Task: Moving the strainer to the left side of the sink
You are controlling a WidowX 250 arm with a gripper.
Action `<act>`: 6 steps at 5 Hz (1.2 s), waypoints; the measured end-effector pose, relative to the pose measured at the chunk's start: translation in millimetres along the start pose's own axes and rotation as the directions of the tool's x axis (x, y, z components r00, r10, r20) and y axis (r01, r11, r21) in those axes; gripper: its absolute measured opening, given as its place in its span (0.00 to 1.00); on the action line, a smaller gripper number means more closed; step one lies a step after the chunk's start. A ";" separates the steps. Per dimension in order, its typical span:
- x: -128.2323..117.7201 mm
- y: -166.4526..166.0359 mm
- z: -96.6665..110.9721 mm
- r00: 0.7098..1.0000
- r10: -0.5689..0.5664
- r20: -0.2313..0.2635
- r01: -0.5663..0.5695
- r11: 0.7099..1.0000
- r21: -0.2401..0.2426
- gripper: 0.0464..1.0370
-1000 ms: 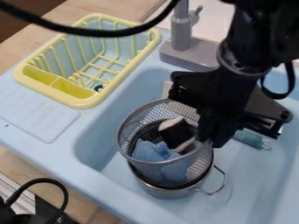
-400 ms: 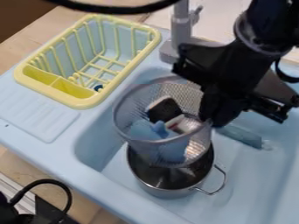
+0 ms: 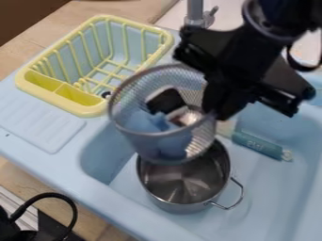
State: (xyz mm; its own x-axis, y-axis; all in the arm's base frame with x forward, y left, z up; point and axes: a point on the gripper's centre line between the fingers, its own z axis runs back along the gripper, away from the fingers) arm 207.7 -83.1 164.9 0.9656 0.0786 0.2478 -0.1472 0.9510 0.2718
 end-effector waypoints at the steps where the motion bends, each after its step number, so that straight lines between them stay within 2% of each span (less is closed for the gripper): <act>1: 4.0 14.2 -0.3 1.000 0.014 -0.006 -0.014 1.000 0.026 0.01; 3: 11.0 49.0 1.9 0.998 0.069 0.004 -0.069 0.997 0.045 0.01; 4: 15.2 63.1 -1.2 0.997 0.083 0.005 -0.083 0.993 0.085 0.01; 5: 25.6 77.1 -10.7 0.994 0.104 -0.019 -0.101 0.984 0.144 0.01; 6: 36.2 88.1 -24.1 0.992 0.121 -0.033 -0.113 0.977 0.178 0.01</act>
State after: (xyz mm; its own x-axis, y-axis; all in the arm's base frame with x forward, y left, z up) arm 234.9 10.7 175.3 0.9473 0.2031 0.2476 -0.2913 0.8674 0.4033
